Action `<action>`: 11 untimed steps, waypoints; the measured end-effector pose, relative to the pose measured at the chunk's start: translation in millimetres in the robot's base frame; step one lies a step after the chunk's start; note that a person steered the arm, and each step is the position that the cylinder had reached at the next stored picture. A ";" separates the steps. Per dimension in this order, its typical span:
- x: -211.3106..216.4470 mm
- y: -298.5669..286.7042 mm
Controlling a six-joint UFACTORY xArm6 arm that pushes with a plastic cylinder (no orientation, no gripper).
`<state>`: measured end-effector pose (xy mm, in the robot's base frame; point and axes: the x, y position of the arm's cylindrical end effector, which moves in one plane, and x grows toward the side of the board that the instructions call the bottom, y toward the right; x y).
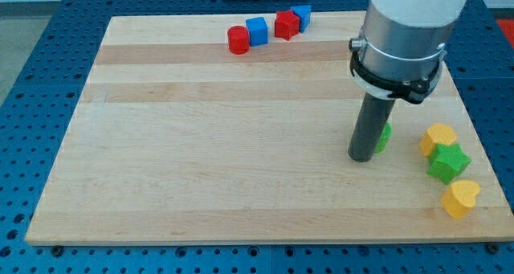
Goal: Push the green circle to the top of the yellow hexagon
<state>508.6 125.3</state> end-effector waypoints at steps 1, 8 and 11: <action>-2.1 0.7; -27.9 27.4; -51.1 6.7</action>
<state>457.5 131.9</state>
